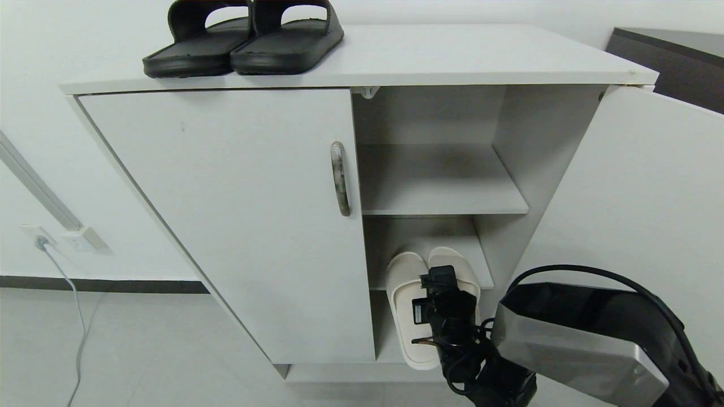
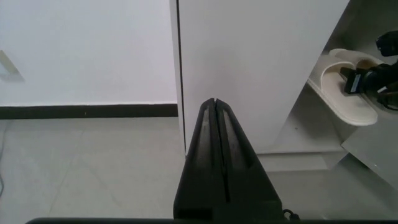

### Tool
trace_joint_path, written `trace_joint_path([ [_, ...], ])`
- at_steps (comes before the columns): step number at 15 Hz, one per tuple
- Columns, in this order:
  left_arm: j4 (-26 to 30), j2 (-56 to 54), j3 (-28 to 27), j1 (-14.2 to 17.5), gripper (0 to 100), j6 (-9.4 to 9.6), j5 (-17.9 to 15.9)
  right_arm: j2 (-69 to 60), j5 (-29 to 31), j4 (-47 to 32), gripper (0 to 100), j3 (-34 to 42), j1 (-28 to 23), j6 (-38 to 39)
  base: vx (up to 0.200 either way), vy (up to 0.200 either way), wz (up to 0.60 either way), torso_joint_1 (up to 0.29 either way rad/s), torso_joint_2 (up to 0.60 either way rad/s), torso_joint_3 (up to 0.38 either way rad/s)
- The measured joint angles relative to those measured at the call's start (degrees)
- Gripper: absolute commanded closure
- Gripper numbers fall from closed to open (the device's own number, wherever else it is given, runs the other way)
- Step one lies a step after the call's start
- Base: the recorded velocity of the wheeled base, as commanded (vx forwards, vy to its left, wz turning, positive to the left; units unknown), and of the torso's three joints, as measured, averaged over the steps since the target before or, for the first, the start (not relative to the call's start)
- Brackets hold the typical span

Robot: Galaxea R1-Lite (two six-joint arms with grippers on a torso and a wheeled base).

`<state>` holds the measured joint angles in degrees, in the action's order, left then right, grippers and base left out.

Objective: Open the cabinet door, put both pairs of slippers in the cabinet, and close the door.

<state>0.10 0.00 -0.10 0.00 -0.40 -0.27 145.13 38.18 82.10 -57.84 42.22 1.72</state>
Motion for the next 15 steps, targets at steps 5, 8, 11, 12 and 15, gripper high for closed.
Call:
trace_joint_path([
  [5,0.00,0.00,0.00,0.00,100,-0.11,0.09,2.12,-1.62,-10.25,100,-11.91,-2.78,0.38,0.000,0.000,0.00,0.000,0.00,0.000],
  [8,0.00,0.00,0.00,0.00,100,-0.11,0.09,4.46,-1.73,-15.68,100,-21.26,-4.73,0.24,0.000,0.000,0.00,0.000,0.00,0.000],
  [11,0.00,0.00,0.00,0.00,100,-0.04,0.09,7.08,-1.78,-20.58,100,-30.42,-7.33,-0.68,0.000,0.000,0.00,0.000,0.00,0.000],
  [12,0.00,0.00,0.00,0.00,100,0.02,0.11,7.66,-1.78,-21.92,100,-32.84,-7.96,-0.82,0.000,0.000,0.00,0.000,0.00,0.000],
  [15,0.00,0.00,0.00,0.00,100,0.11,0.09,8.86,-2.49,-24.77,100,-37.24,-9.20,-0.96,0.000,0.000,0.00,0.000,0.00,0.000],
])
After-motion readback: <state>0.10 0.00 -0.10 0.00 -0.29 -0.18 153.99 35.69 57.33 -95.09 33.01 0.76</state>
